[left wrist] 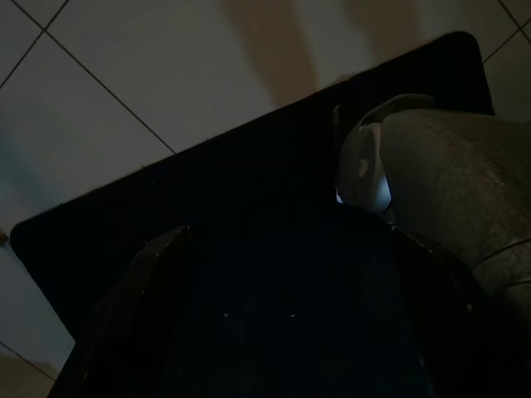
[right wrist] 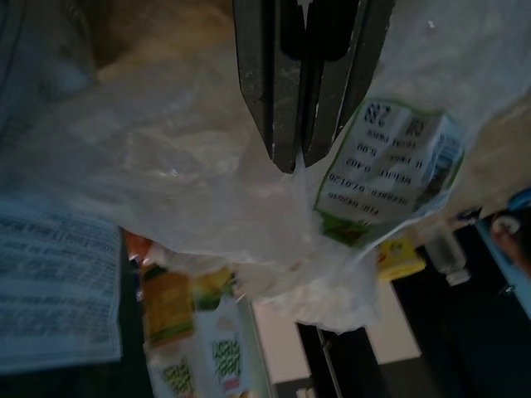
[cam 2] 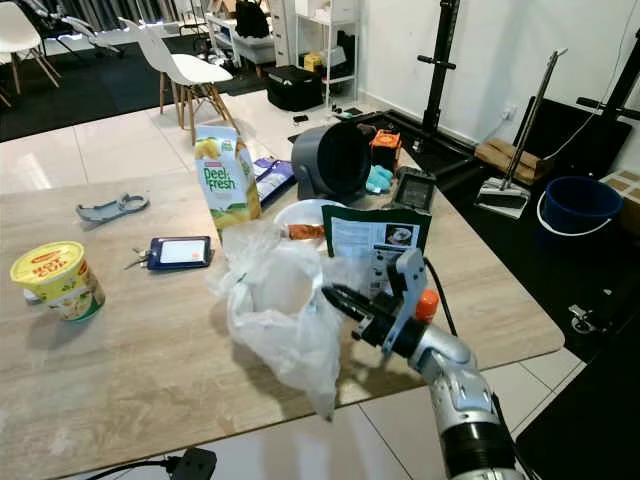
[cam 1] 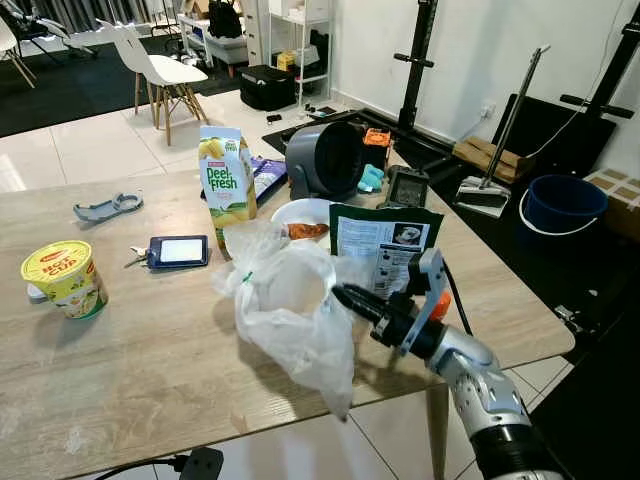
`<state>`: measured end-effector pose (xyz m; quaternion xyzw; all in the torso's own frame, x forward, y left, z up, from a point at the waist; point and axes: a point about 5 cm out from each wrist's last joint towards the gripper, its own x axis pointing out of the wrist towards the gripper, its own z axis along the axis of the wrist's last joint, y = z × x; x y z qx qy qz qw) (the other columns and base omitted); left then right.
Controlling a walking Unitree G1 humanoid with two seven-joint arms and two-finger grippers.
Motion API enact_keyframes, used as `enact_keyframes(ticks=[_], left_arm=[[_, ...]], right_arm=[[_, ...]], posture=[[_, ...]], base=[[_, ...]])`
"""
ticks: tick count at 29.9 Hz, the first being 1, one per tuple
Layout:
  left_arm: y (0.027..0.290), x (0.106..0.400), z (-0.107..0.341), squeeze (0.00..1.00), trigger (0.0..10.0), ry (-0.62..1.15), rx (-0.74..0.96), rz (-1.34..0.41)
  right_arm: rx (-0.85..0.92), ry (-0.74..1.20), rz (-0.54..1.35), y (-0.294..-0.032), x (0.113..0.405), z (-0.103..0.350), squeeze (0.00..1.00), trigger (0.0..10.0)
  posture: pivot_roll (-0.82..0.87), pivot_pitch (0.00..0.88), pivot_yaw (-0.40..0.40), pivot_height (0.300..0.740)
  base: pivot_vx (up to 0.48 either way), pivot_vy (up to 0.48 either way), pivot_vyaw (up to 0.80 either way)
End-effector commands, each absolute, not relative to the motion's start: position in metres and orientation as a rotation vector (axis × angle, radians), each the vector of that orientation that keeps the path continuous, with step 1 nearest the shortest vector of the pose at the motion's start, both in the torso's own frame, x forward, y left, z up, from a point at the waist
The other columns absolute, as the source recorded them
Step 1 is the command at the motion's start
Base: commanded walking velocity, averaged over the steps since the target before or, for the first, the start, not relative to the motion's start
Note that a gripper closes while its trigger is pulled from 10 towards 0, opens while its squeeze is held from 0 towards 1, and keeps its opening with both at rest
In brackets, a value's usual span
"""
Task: Restocking fridge
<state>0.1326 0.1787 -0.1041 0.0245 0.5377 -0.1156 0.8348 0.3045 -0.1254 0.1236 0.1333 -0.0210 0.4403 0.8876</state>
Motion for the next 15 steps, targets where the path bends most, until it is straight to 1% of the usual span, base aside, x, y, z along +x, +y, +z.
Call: enact_keyframes(ticks=[1, 7, 10, 15], left_arm=[[0.176, 0.127, -0.106, 0.0, 10.0, 1.166, 0.059, -0.266], [0.175, 0.127, -0.106, 0.0, 10.0, 1.165, 0.059, -0.267], [0.174, 0.127, -0.107, 0.0, 10.0, 1.164, 0.056, -0.268], [0.174, 0.127, -0.107, 0.0, 10.0, 1.165, 0.056, -0.268]], right_arm=[[0.273, -0.124, 0.894, -0.122, 0.312, 0.142, 0.0, 0.0], [0.247, -0.151, 0.878, -0.115, 0.318, 0.149, 0.0, 0.0], [0.231, -0.155, 0.941, -0.094, 0.314, 0.151, 0.0, 0.0], [0.23, -0.128, 1.013, -0.083, 0.306, 0.145, 0.0, 0.0]], posture=[[0.03, 0.0, 0.01, 0.74], [0.04, 0.0, 0.006, 0.74], [0.04, 0.0, 0.001, 0.74], [0.04, 0.0, 0.001, 0.74]], base=[[0.0, 0.0, 0.0], [0.0, 0.0, 0.0], [0.0, 0.0, 0.0], [0.0, 0.0, 0.0]])
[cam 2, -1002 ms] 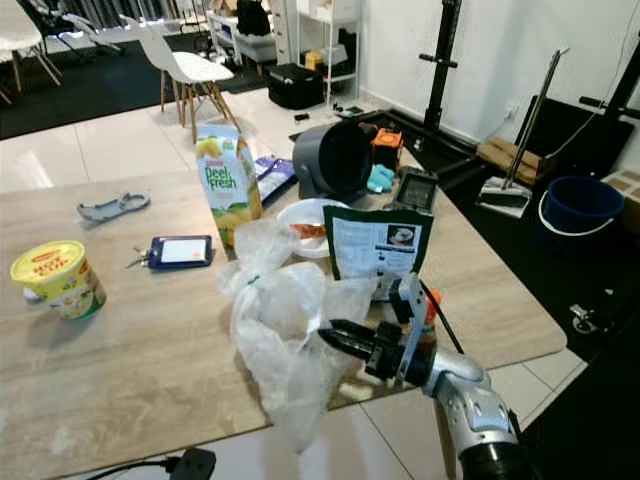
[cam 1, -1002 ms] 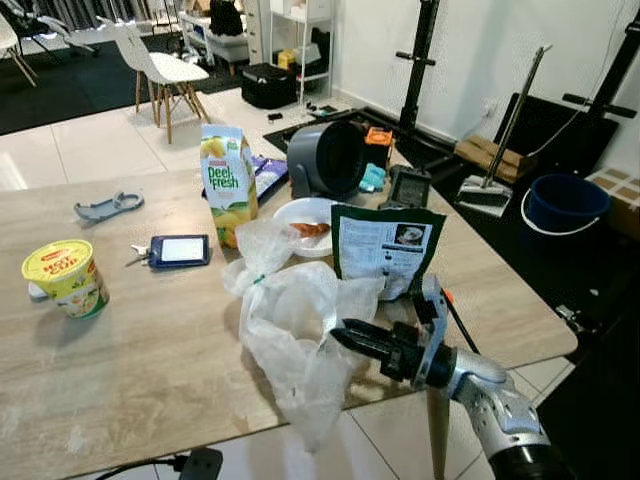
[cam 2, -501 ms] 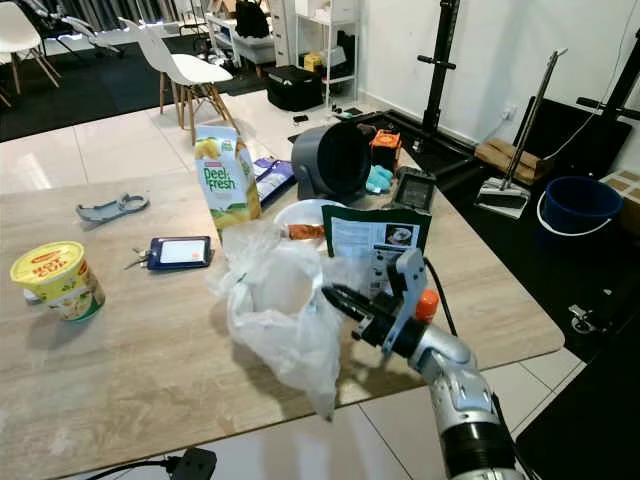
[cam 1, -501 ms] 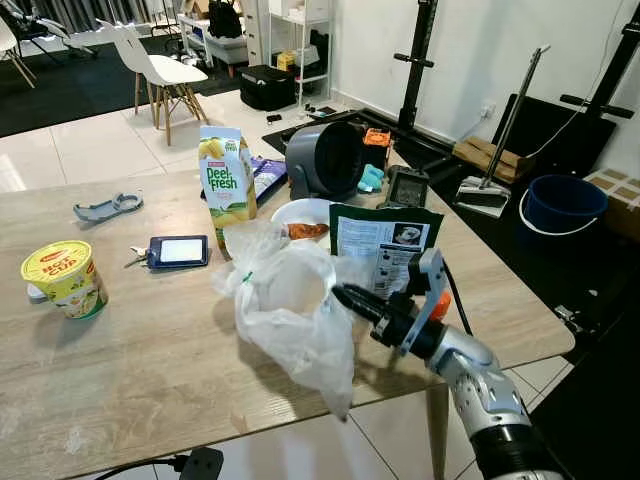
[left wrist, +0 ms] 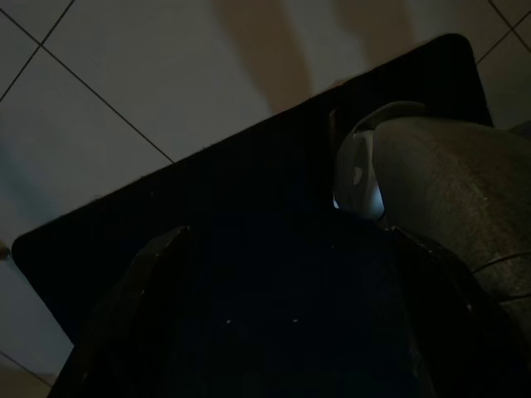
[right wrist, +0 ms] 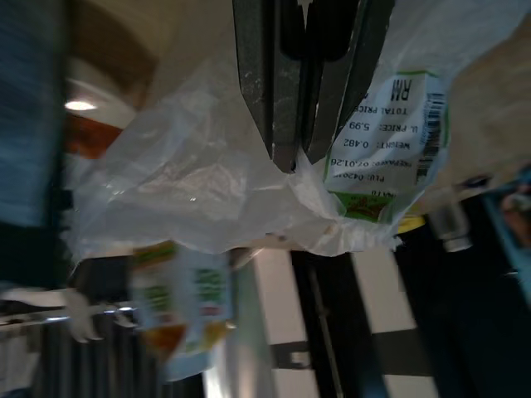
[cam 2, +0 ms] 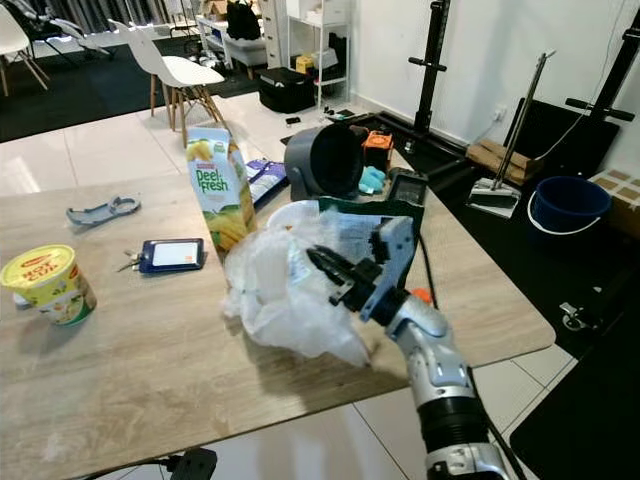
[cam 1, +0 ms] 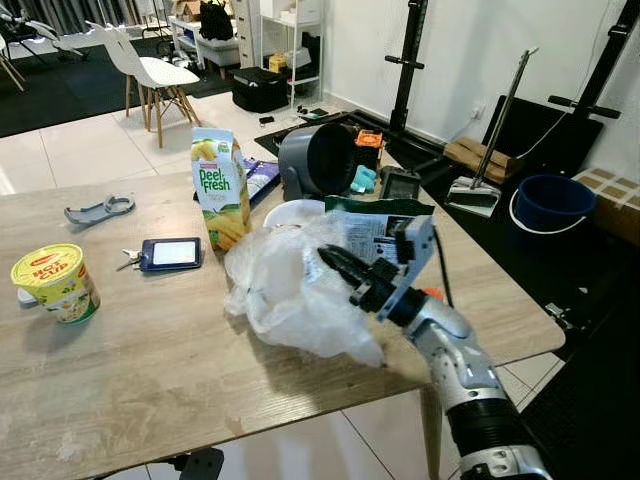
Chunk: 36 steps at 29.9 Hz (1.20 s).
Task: Restocking fridge
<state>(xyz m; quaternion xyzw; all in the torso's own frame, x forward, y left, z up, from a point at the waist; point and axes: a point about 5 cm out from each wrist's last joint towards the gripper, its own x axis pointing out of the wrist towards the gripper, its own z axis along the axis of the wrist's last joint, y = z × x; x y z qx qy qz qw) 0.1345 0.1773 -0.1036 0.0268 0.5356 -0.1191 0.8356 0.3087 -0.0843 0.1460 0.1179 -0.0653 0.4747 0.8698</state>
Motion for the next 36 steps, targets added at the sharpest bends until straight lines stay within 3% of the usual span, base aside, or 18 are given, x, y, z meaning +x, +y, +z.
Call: enact_keyframes(ticks=[1, 7, 21, 22, 23, 34, 35, 36], left_arm=[[0.174, 0.126, -0.107, 0.0, 10.0, 1.166, 0.055, -0.268], [0.173, 0.125, -0.107, 0.0, 10.0, 1.169, 0.054, -0.268], [0.172, 0.124, -0.108, 0.0, 10.0, 1.17, 0.057, -0.276], [0.172, 0.124, -0.108, 0.0, 10.0, 1.17, 0.057, -0.277], [0.171, 0.124, -0.108, 0.0, 10.0, 1.17, 0.057, -0.277], [0.172, 0.124, -0.108, 0.0, 10.0, 1.171, 0.06, -0.279], [0.172, 0.124, -0.108, 0.0, 10.0, 1.172, 0.061, -0.28], [0.172, 0.124, -0.108, 0.0, 10.0, 1.172, 0.061, -0.28]], right_arm=[[0.229, -0.119, 1.039, -0.08, 0.303, 0.143, 0.0, 0.0], [0.25, -0.113, 1.133, -0.069, 0.293, 0.143, 0.0, 0.0], [0.178, -0.093, 1.111, -0.028, 0.294, 0.139, 0.0, 0.0], [0.183, -0.083, 1.091, -0.027, 0.296, 0.138, 0.09, 10.0], [0.179, -0.079, 1.082, -0.027, 0.297, 0.137, 1.0, 10.0], [0.204, -0.077, 0.964, -0.046, 0.31, 0.137, 1.0, 10.0], [0.209, -0.074, 0.984, -0.05, 0.308, 0.137, 0.65, 10.0], [0.215, -0.071, 1.007, -0.054, 0.307, 0.137, 0.42, 10.0]], posture=[[0.04, 0.0, 0.001, 0.74], [0.03, 0.0, 0.006, 0.74], [0.03, 0.0, 0.007, 0.74], [0.03, 0.0, 0.004, 0.74], [0.03, 0.0, 0.004, 0.74], [0.03, 0.0, 0.007, 0.74], [0.03, 0.0, 0.008, 0.74], [0.03, 0.0, 0.008, 0.74]], base=[[0.0, 0.0, 0.0], [0.0, 0.0, 0.0], [0.0, 0.0, 0.0], [0.0, 0.0, 0.0], [0.0, 0.0, 0.0], [0.0, 0.0, 0.0], [0.0, 0.0, 0.0], [0.0, 0.0, 0.0]])
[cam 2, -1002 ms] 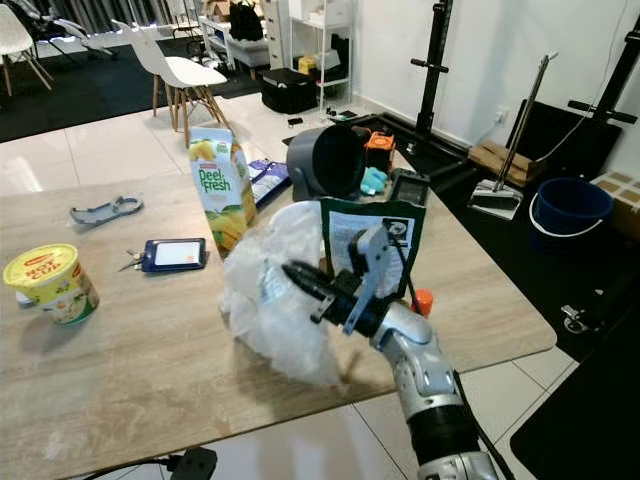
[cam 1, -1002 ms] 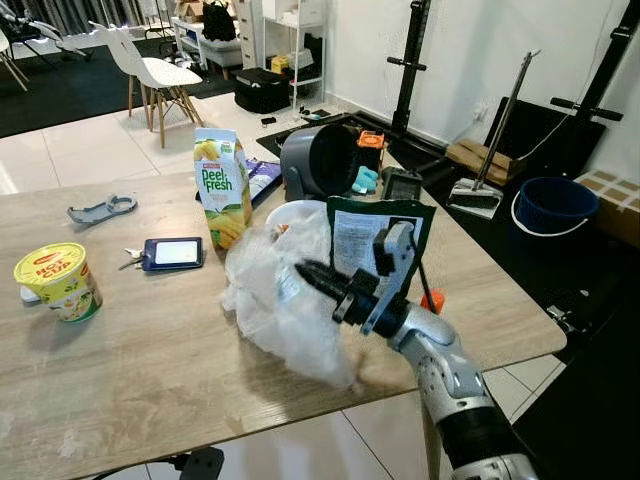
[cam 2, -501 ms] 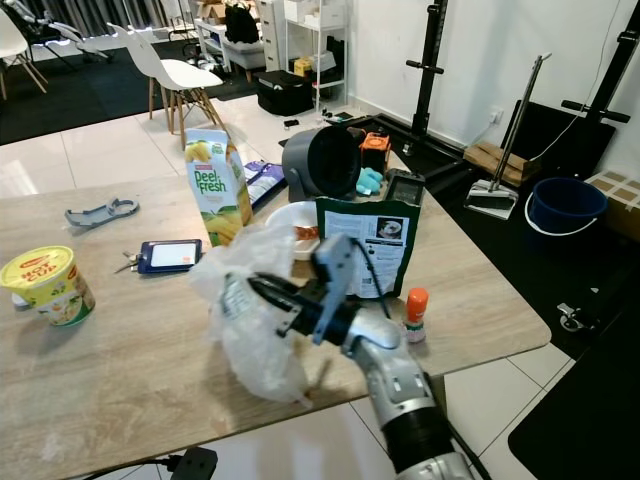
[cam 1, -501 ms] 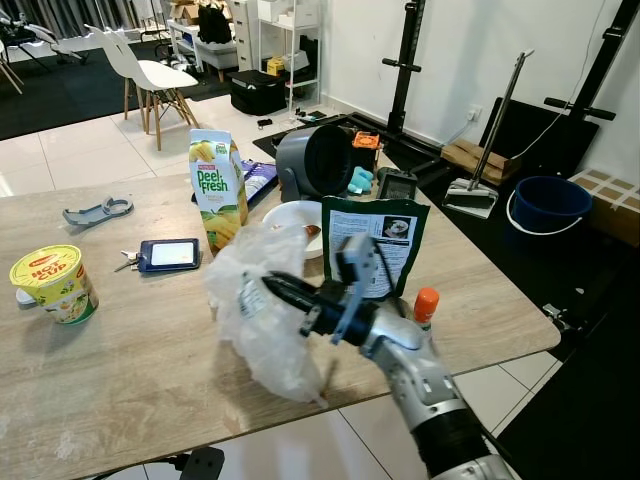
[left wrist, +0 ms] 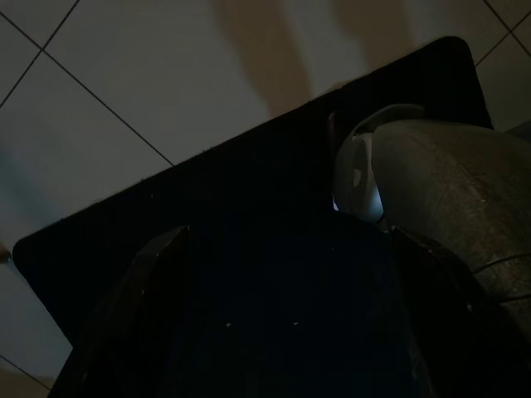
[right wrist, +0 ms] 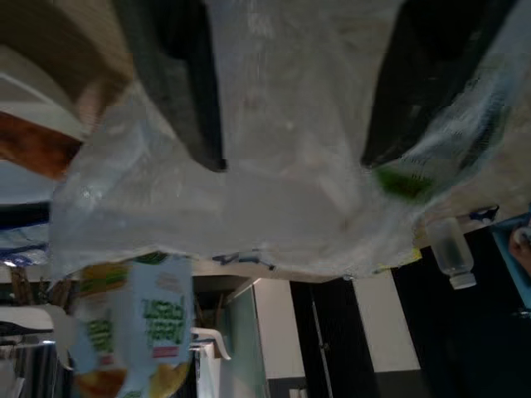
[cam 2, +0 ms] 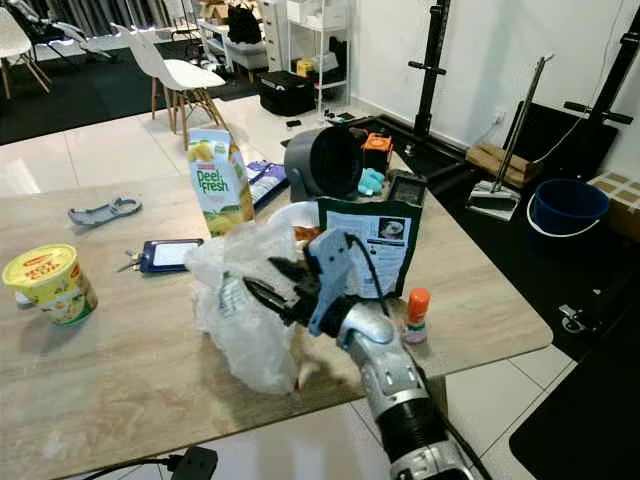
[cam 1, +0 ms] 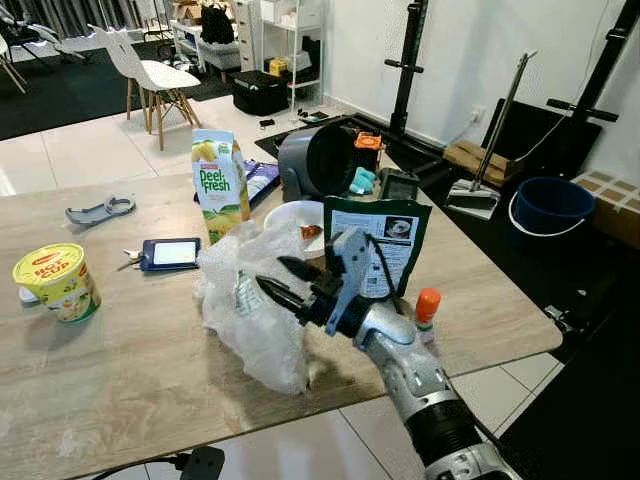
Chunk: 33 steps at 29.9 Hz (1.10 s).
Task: Restocking fridge
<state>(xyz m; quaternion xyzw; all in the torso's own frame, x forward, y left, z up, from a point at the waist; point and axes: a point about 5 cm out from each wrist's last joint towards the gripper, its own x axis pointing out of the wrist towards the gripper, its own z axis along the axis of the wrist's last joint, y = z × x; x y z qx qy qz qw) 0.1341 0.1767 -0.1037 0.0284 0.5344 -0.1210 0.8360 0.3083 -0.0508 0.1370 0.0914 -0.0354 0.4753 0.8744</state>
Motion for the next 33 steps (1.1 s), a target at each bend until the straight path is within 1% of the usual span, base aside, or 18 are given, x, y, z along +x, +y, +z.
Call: enact_keyframes(ticks=[1, 2, 7, 9, 10, 11, 14, 15, 16, 17, 18, 19, 21, 22, 23, 24, 25, 33], left_arm=[[0.172, 0.124, -0.108, 0.0, 10.0, 1.172, 0.062, -0.281], [0.172, 0.123, -0.108, 0.0, 10.0, 1.172, 0.062, -0.282], [0.172, 0.123, -0.108, 0.0, 10.0, 1.173, 0.063, -0.286], [0.171, 0.123, -0.108, 0.0, 10.0, 1.172, 0.062, -0.289], [0.171, 0.123, -0.108, 0.0, 10.0, 1.172, 0.062, -0.289], [0.17, 0.124, -0.108, 0.0, 10.0, 1.171, 0.063, -0.293], [0.17, 0.124, -0.108, 0.0, 10.0, 1.171, 0.065, -0.295], [0.17, 0.124, -0.108, 0.0, 10.0, 1.171, 0.065, -0.295], [0.17, 0.124, -0.108, 0.0, 10.0, 1.171, 0.066, -0.297], [0.17, 0.124, -0.108, 0.0, 10.0, 1.171, 0.066, -0.297], [0.17, 0.124, -0.108, 0.0, 10.0, 1.171, 0.068, -0.299], [0.17, 0.124, -0.108, 0.0, 10.0, 1.172, 0.069, -0.3], [0.17, 0.124, -0.108, 0.0, 10.0, 1.172, 0.072, -0.302], [0.17, 0.124, -0.108, 0.0, 10.0, 1.172, 0.072, -0.302], [0.17, 0.124, -0.108, 0.0, 10.0, 1.173, 0.074, -0.304], [0.17, 0.124, -0.108, 0.0, 10.0, 1.173, 0.074, -0.304], [0.171, 0.124, -0.108, 0.0, 10.0, 1.174, 0.077, -0.305], [0.172, 0.123, -0.108, 0.0, 10.0, 1.175, 0.082, -0.304]], right_arm=[[0.228, -0.07, 1.029, -0.057, 0.305, 0.137, 0.03, 10.0], [0.245, -0.068, 1.054, -0.062, 0.303, 0.137, 0.0, 10.0], [0.31, -0.077, 1.164, -0.08, 0.292, 0.142, 0.0, 10.0], [0.358, -0.094, 1.188, -0.088, 0.29, 0.147, 0.0, 10.0], [0.358, -0.094, 1.188, -0.088, 0.29, 0.147, 0.0, 10.0], [0.396, -0.112, 1.216, -0.096, 0.286, 0.152, 0.0, 10.0], [0.414, -0.113, 1.265, -0.101, 0.279, 0.153, 0.0, 10.0], [0.414, -0.113, 1.265, -0.101, 0.279, 0.153, 0.0, 10.0], [0.379, -0.064, 1.324, -0.104, 0.27, 0.147, 0.0, 10.0], [0.379, -0.064, 1.324, -0.104, 0.27, 0.147, 0.0, 10.0], [0.315, 0.028, 1.407, -0.103, 0.257, 0.134, 0.0, 10.0], [0.291, 0.073, 1.444, -0.102, 0.251, 0.129, 0.0, 10.0], [0.245, 0.151, 1.482, -0.1, 0.243, 0.118, 0.0, 10.0], [0.245, 0.151, 1.482, -0.1, 0.243, 0.118, 0.0, 10.0], [0.21, 0.201, 1.488, -0.098, 0.239, 0.108, 0.0, 2.6], [0.21, 0.201, 1.488, -0.098, 0.239, 0.108, 0.0, 2.6], [0.205, 0.222, 1.486, -0.096, 0.237, 0.102, 0.0, 0.0], [0.206, 0.234, 1.483, -0.089, 0.238, 0.101, 0.0, 0.0]], posture=[[0.03, 0.0, 0.008, 0.74], [0.03, 0.0, 0.008, 0.74], [0.03, 0.0, 0.008, 0.74], [0.03, 0.0, 0.007, 0.74], [0.03, 0.0, 0.007, 0.74], [0.03, 0.0, 0.006, 0.74], [0.02, 0.0, 0.004, 0.74], [0.02, 0.0, 0.004, 0.74], [0.02, 0.0, 0.004, 0.74], [0.02, 0.0, 0.004, 0.74], [0.02, 0.0, 0.006, 0.74], [0.02, 0.0, 0.006, 0.74], [0.02, 0.0, 0.007, 0.74], [0.02, 0.0, 0.007, 0.74], [0.02, 0.0, 0.007, 0.74], [0.02, 0.0, 0.007, 0.74], [0.02, 0.0, 0.007, 0.74], [0.03, 0.0, 0.006, 0.74]], base=[[0.0, 0.0, 0.0], [0.0, 0.0, 0.0], [0.0, 0.0, 0.0], [0.0, 0.0, 0.0], [0.0, 0.0, 0.0], [0.0, 0.0, 0.0], [0.0, 0.0, 0.0], [0.0, 0.0, 0.0], [0.0, 0.0, 0.0], [0.0, 0.0, 0.0], [0.0, 0.0, 0.0], [0.0, 0.0, 0.0], [0.0, 0.0, 0.0], [0.0, 0.0, 0.0], [0.0, 0.0, 0.0], [0.0, 0.0, 0.0], [0.0, 0.0, 0.0], [0.0, 0.0, 0.0]])
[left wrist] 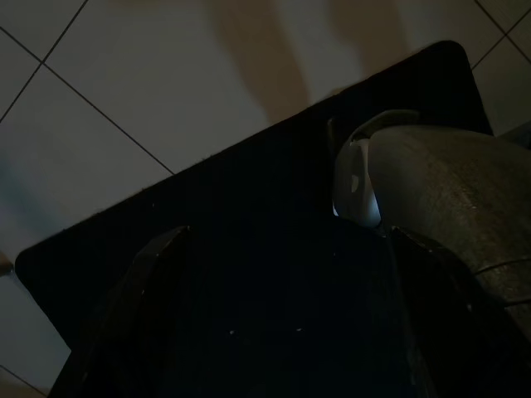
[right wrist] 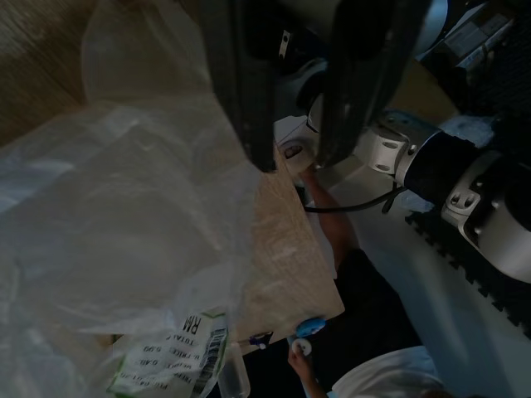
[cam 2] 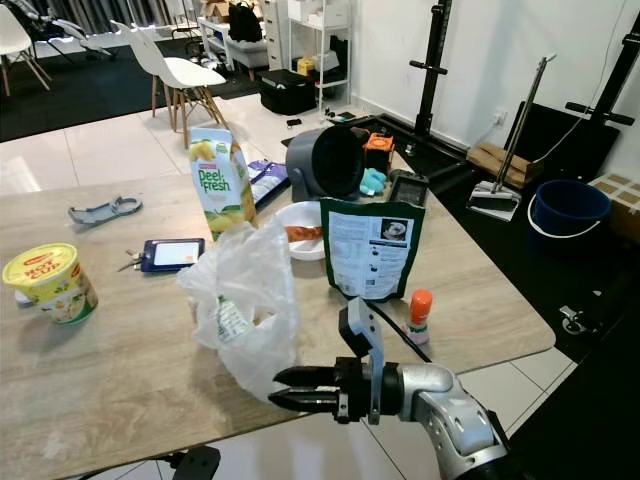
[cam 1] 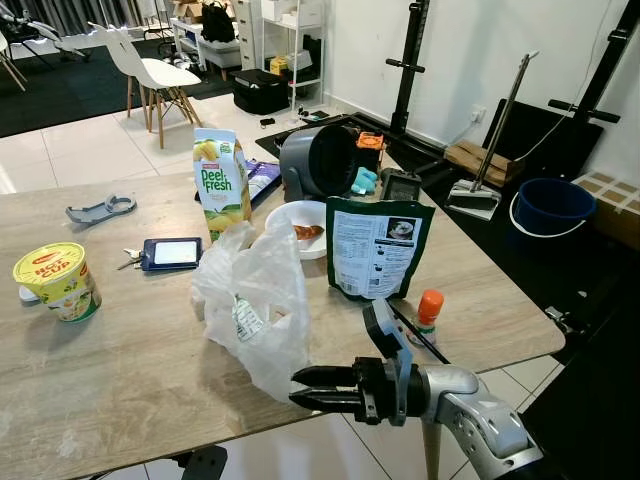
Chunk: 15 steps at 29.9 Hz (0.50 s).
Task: Restocking fridge
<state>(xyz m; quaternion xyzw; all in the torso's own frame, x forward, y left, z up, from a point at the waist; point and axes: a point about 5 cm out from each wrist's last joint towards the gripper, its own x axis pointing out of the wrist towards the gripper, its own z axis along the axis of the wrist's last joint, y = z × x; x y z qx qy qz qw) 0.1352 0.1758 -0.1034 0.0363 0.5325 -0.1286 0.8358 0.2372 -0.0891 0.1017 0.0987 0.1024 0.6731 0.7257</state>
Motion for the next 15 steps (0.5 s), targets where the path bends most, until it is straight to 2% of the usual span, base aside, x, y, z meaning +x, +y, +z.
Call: enact_keyframes(ticks=[1, 4, 5, 6, 7, 8, 9, 10, 11, 15], left_arm=[[0.173, 0.123, -0.108, 0.0, 10.0, 1.176, 0.083, -0.303], [0.174, 0.122, -0.108, 0.0, 10.0, 1.177, 0.082, -0.301], [0.174, 0.122, -0.108, 0.0, 10.0, 1.178, 0.08, -0.298], [0.174, 0.122, -0.108, 0.0, 10.0, 1.178, 0.08, -0.298], [0.174, 0.121, -0.108, 0.0, 10.0, 1.178, 0.08, -0.297], [0.174, 0.121, -0.108, 0.0, 10.0, 1.179, 0.079, -0.297], [0.174, 0.121, -0.108, 0.0, 10.0, 1.179, 0.079, -0.297], [0.174, 0.121, -0.108, 0.0, 10.0, 1.18, 0.078, -0.297], [0.174, 0.12, -0.108, 0.0, 10.0, 1.181, 0.077, -0.298], [0.174, 0.12, -0.109, 0.0, 10.0, 1.181, 0.076, -0.299]], right_arm=[[0.182, 0.227, 1.458, -0.085, 0.241, 0.099, 0.0, 0.0], [0.144, 0.219, 1.409, -0.078, 0.247, 0.097, 0.0, 0.0], [0.122, 0.21, 1.372, -0.071, 0.252, 0.096, 0.0, 2.0], [0.122, 0.21, 1.372, -0.071, 0.252, 0.096, 0.0, 2.0], [0.119, 0.207, 1.358, -0.068, 0.253, 0.095, 0.0, 3.3], [0.116, 0.2, 1.337, -0.065, 0.256, 0.095, 0.0, 8.7], [0.116, 0.2, 1.337, -0.065, 0.256, 0.095, 0.0, 8.7], [0.113, 0.185, 1.32, -0.061, 0.258, 0.097, 0.0, 7.6], [0.112, 0.161, 1.29, -0.055, 0.262, 0.099, 0.0, 10.0], [0.116, 0.13, 1.247, -0.047, 0.268, 0.103, 0.0, 10.0]], posture=[[0.03, 0.0, 0.006, 0.74], [0.03, 0.0, 0.006, 0.74], [0.04, 0.0, 0.006, 0.74], [0.04, 0.0, 0.006, 0.74], [0.04, 0.0, 0.006, 0.74], [0.04, 0.0, 0.009, 0.74], [0.04, 0.0, 0.009, 0.74], [0.04, 0.0, 0.009, 0.74], [0.03, 0.0, 0.009, 0.74], [0.03, 0.0, 0.009, 0.74]], base=[[0.0, 0.0, 0.0], [0.0, 0.0, 0.0], [0.0, 0.0, 0.0], [0.0, 0.0, 0.0], [0.0, 0.0, 0.0], [0.0, 0.0, 0.0], [0.0, 0.0, 0.0], [0.0, 0.0, 0.0], [0.0, 0.0, 0.0], [0.0, 0.0, 0.0]])
